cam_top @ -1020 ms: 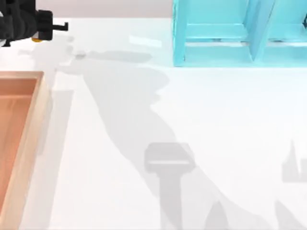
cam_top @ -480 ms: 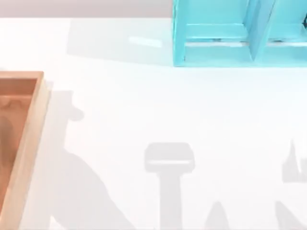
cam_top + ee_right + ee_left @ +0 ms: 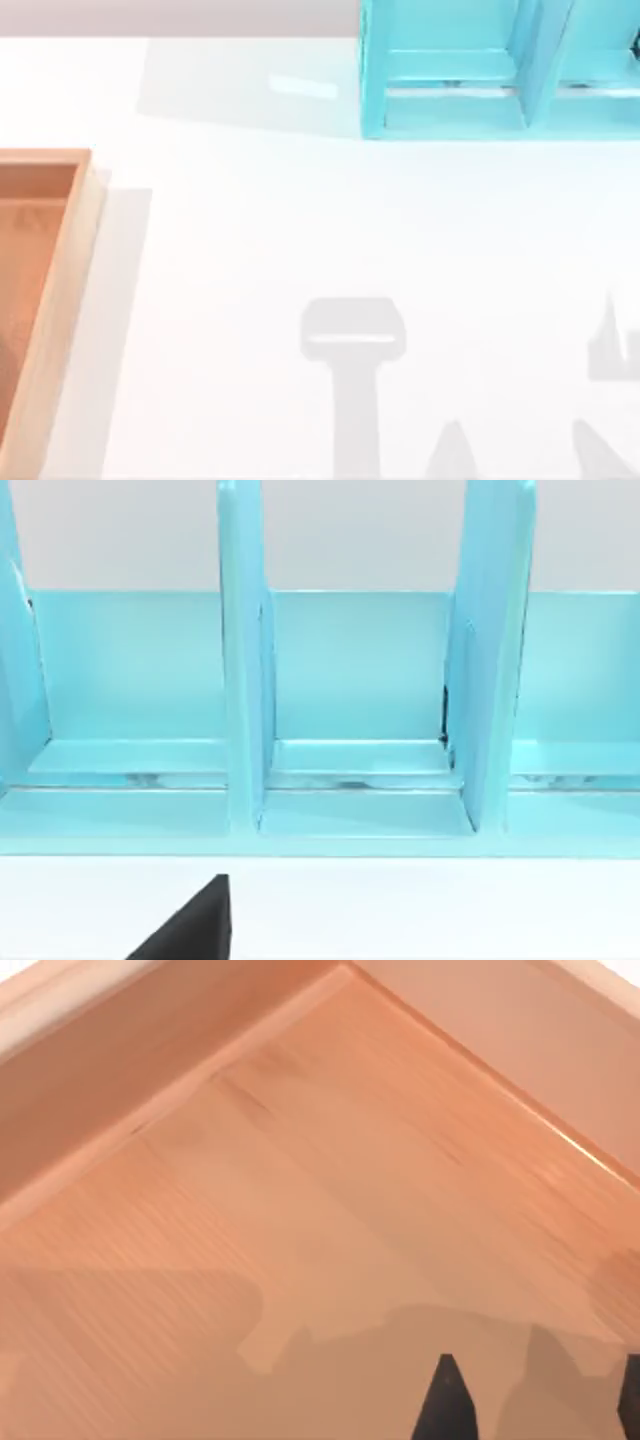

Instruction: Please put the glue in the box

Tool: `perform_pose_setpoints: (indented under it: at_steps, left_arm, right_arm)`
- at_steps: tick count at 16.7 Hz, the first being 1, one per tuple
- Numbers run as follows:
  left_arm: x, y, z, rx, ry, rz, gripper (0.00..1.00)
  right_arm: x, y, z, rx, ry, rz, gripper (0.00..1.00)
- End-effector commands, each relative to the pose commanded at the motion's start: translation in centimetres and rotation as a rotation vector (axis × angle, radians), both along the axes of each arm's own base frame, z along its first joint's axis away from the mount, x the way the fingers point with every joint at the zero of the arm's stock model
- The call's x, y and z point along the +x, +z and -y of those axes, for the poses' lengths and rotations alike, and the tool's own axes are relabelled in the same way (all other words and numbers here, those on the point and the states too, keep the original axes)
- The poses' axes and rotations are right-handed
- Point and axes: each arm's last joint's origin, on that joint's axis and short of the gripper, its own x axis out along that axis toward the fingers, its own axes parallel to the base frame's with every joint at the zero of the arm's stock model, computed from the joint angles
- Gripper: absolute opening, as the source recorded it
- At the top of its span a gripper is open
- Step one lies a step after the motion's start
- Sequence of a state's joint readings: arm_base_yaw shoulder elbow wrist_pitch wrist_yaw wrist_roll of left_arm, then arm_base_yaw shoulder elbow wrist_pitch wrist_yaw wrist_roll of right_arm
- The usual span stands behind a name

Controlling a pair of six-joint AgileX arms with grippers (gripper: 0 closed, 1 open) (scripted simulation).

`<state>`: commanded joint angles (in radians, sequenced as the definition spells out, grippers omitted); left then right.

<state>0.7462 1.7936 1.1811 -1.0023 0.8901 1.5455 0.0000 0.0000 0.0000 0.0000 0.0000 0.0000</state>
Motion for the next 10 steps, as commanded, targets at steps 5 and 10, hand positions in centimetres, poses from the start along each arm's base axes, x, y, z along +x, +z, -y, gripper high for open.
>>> perform_pose_setpoints:
  at_steps: [5,10]
  left_arm:
    - [-2.2,0.6,-0.3,-0.059,0.003,0.102,0.00]
    - [-2.0,0.6,-0.3,-0.058,-0.002,0.102,0.00]
  right_arm:
    - [0.0,0.0,0.0,0.000,0.000,0.000,1.00]
    - [0.0,0.0,0.0,0.000,0.000,0.000,1.00]
